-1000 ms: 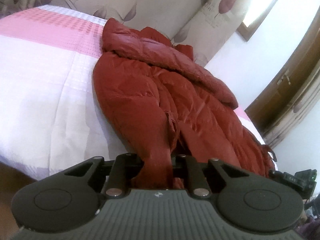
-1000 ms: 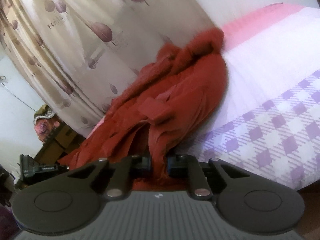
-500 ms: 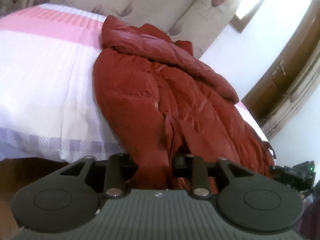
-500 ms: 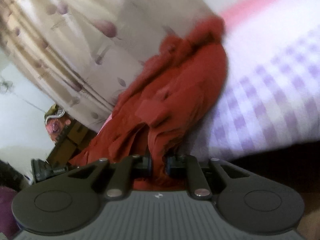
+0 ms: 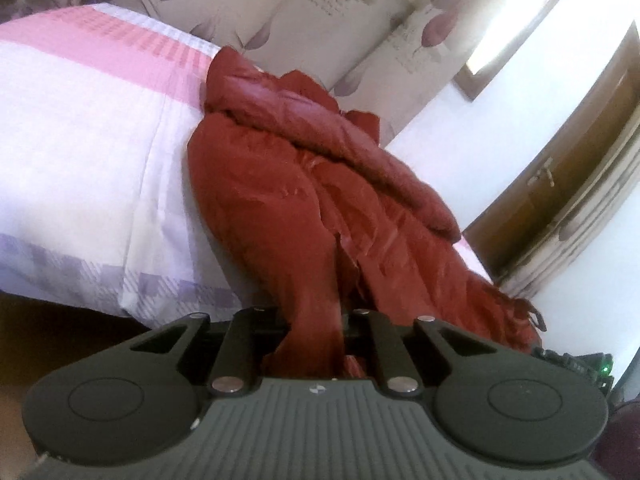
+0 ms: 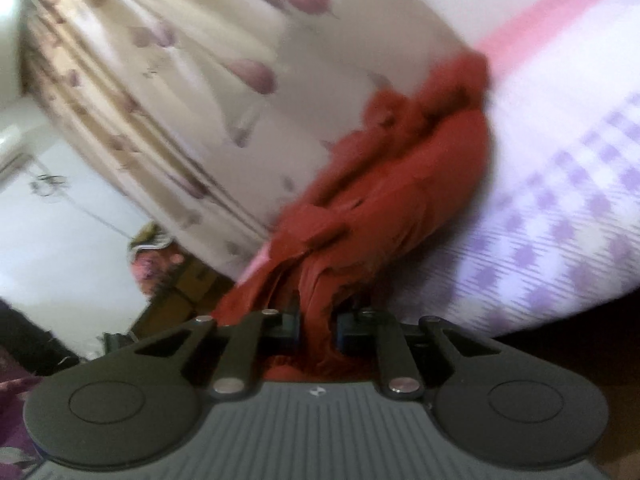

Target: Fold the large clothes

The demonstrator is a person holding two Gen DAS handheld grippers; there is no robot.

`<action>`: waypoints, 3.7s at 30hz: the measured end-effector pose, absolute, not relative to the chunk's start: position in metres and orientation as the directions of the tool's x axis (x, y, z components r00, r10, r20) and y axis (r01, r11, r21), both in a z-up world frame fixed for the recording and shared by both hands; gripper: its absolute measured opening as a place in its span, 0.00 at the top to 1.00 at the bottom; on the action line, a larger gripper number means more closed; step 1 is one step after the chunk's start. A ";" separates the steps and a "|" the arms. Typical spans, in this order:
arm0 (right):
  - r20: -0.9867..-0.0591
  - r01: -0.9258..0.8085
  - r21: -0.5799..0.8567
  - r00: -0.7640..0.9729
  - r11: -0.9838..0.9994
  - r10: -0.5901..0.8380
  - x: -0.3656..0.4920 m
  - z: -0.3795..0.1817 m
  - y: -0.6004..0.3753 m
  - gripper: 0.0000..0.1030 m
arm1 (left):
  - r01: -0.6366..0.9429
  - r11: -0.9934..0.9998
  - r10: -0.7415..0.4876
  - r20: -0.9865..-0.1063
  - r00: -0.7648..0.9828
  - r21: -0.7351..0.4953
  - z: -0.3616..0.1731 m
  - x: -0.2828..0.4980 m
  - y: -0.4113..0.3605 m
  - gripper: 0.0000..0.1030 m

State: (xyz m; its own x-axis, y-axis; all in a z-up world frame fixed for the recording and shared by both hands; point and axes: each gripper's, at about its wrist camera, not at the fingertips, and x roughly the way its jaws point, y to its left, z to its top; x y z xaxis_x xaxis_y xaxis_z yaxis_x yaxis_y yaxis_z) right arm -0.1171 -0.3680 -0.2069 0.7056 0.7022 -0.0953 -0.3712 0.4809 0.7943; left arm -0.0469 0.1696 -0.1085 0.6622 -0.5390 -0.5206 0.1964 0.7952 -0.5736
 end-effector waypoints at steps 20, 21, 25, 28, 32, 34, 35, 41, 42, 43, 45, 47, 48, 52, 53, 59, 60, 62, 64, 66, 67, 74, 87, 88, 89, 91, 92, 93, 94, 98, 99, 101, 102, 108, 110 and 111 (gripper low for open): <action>0.207 -0.479 0.828 0.745 0.291 0.635 -0.035 -0.132 -0.399 0.87 | 0.179 0.675 -0.494 -0.259 0.830 -0.716 -0.007 0.031 0.161 0.84; 0.202 -0.474 0.827 0.753 0.303 0.626 -0.025 -0.128 -0.400 0.87 | 0.172 0.677 -0.488 -0.260 0.833 -0.716 -0.004 0.043 0.158 0.84; 0.158 -0.419 0.846 0.787 0.329 0.597 0.029 -0.117 -0.405 0.87 | 0.144 0.693 -0.456 -0.274 0.847 -0.707 0.000 0.095 0.144 0.82; 0.105 -0.358 0.867 0.811 0.348 0.575 0.070 -0.117 -0.407 0.87 | 0.138 0.719 -0.440 -0.293 0.849 -0.681 -0.007 0.132 0.133 0.80; 0.019 -0.262 0.890 0.840 0.374 0.543 0.119 -0.127 -0.408 0.86 | 0.123 0.763 -0.418 -0.340 0.842 -0.634 -0.022 0.170 0.120 0.73; -0.021 -0.202 0.911 0.848 0.359 0.530 0.141 -0.139 -0.407 0.86 | 0.116 0.785 -0.408 -0.367 0.836 -0.609 -0.029 0.183 0.116 0.70; -0.048 -0.166 0.920 0.851 0.355 0.523 0.151 -0.145 -0.406 0.86 | 0.111 0.794 -0.404 -0.382 0.831 -0.598 -0.033 0.188 0.114 0.69; -0.047 -0.099 0.961 0.863 0.259 0.502 0.171 -0.167 -0.407 0.74 | 0.087 0.739 -0.422 -0.359 0.832 -0.668 -0.040 0.190 0.123 0.44; -0.022 -0.113 0.963 0.870 0.243 0.492 0.167 -0.167 -0.409 0.70 | 0.102 0.726 -0.429 -0.333 0.839 -0.680 -0.039 0.187 0.125 0.29; 0.004 -0.130 0.964 0.880 0.232 0.475 0.162 -0.165 -0.412 0.61 | 0.120 0.720 -0.430 -0.303 0.851 -0.684 -0.036 0.182 0.126 0.20; 0.047 -0.167 0.956 0.898 0.240 0.437 0.149 -0.160 -0.416 0.33 | 0.134 0.744 -0.402 -0.278 0.872 -0.655 -0.027 0.173 0.122 0.00; 0.081 -0.203 0.932 0.923 0.299 0.376 0.135 -0.148 -0.421 0.15 | 0.151 0.798 -0.355 -0.252 0.900 -0.583 -0.013 0.162 0.114 0.00; 0.103 -0.232 0.915 0.925 0.329 0.366 0.130 -0.141 -0.423 0.15 | 0.175 0.819 -0.354 -0.239 0.904 -0.547 -0.007 0.158 0.111 0.00; 0.099 -0.321 0.836 0.887 0.445 0.452 0.122 -0.113 -0.418 0.16 | 0.301 0.846 -0.441 -0.262 0.858 -0.440 0.011 0.151 0.084 0.09; 0.062 -0.348 0.780 0.870 0.521 0.489 0.121 -0.102 -0.405 0.18 | 0.332 0.853 -0.459 -0.277 0.844 -0.402 0.014 0.150 0.073 0.24; -0.244 -0.508 0.290 0.780 0.811 0.576 0.148 -0.060 -0.293 0.77 | 0.463 0.859 -0.510 -0.461 0.726 -0.220 0.003 0.176 0.003 0.77; -0.285 -0.523 0.229 0.771 0.821 0.570 0.156 -0.061 -0.279 0.77 | 0.462 0.867 -0.491 -0.486 0.723 -0.189 -0.002 0.184 -0.001 0.77; -0.360 -0.508 0.127 0.777 0.852 0.516 0.174 -0.066 -0.262 0.77 | 0.430 0.887 -0.448 -0.540 0.713 -0.168 -0.017 0.206 0.000 0.77; -0.416 -0.474 0.111 0.776 0.873 0.474 0.193 -0.076 -0.262 0.80 | 0.373 0.909 -0.406 -0.604 0.686 -0.187 -0.036 0.231 0.011 0.77; -0.463 -0.449 0.085 0.773 0.890 0.434 0.208 -0.087 -0.264 0.81 | 0.331 0.921 -0.383 -0.634 0.672 -0.205 -0.051 0.249 0.024 0.83; -0.477 -0.444 0.089 0.767 0.891 0.430 0.212 -0.092 -0.266 0.81 | 0.308 0.927 -0.372 -0.639 0.673 -0.216 -0.058 0.254 0.031 0.85; -0.525 -0.411 0.151 0.738 0.899 0.425 0.234 -0.117 -0.282 0.84 | 0.177 0.886 -0.433 -0.628 0.647 -0.428 -0.094 0.280 0.072 0.89; -0.400 -0.235 0.660 0.695 0.714 0.598 0.255 -0.173 -0.352 1.00 | 0.133 0.812 -0.488 -0.537 0.688 -0.569 -0.128 0.269 0.098 0.89; -0.397 -0.226 0.666 0.699 0.711 0.594 0.254 -0.175 -0.353 1.00 | 0.129 0.808 -0.489 -0.531 0.692 -0.575 -0.130 0.268 0.099 0.89; -0.395 -0.217 0.671 0.705 0.709 0.589 0.254 -0.177 -0.355 1.00 | 0.125 0.801 -0.491 -0.524 0.696 -0.585 -0.132 0.268 0.101 0.88; -0.364 -0.196 0.716 0.713 0.670 0.598 0.253 -0.182 -0.364 1.00 | 0.117 0.776 -0.507 -0.503 0.700 -0.619 -0.137 0.266 0.107 0.88; -0.337 -0.173 0.761 0.718 0.625 0.609 0.252 -0.188 -0.375 1.00 | 0.112 0.766 -0.512 -0.495 0.702 -0.633 -0.139 0.266 0.109 0.88; -0.315 -0.151 0.796 0.723 0.586 0.615 0.252 -0.194 -0.384 1.00 | 0.110 0.761 -0.513 -0.490 0.705 -0.639 -0.140 0.265 0.109 0.88; -0.303 -0.138 0.817 0.724 0.560 0.619 0.251 -0.199 -0.390 1.00 | 0.108 0.752 -0.520 -0.483 0.705 -0.651 -0.142 0.266 0.111 0.88; -0.283 -0.109 0.848 0.735 0.519 0.616 0.252 -0.212 -0.400 1.00 | 0.090 0.722 -0.531 -0.466 0.708 -0.686 -0.146 0.268 0.117 0.88; -0.291 -0.100 0.846 0.736 0.524 0.611 0.254 -0.213 -0.398 1.00 | 0.087 0.725 -0.525 -0.467 0.712 -0.683 -0.144 0.266 0.117 0.89; -0.316 -0.089 0.833 0.733 0.546 0.603 0.254 -0.210 -0.391 1.00 | 0.086 0.738 -0.510 -0.470 0.721 -0.669 -0.140 0.262 0.118 0.89; -0.319 -0.085 0.834 0.730 0.545 0.604 0.253 -0.210 -0.391 1.00 | 0.090 0.741 -0.504 -0.462 0.730 -0.665 -0.137 0.259 0.119 0.89; -0.397 -0.098 0.742 0.732 0.663 0.553 0.248 -0.195 -0.377 1.00 | 0.087 0.820 -0.403 -0.462 0.790 -0.566 -0.100 0.238 0.119 0.92; -0.405 -0.101 0.726 0.737 0.681 0.541 0.246 -0.194 -0.374 1.00 | 0.109 0.835 -0.394 -0.449 0.802 -0.539 -0.082 0.236 0.114 0.92; -0.403 -0.102 0.728 0.738 0.679 0.542 0.246 -0.194 -0.375 1.00 | 0.128 0.845 -0.394 -0.443 0.805 -0.520 -0.072 0.238 0.110 0.92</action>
State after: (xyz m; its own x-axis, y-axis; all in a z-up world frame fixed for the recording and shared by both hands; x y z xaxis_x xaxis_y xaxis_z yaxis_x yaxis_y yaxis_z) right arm 0.2462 -0.3749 -0.1940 0.7376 0.5421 -0.4025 -0.1017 0.6785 0.7275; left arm 0.2380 0.1103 -0.0720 0.8050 -0.3944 -0.4432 0.1278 0.8447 -0.5197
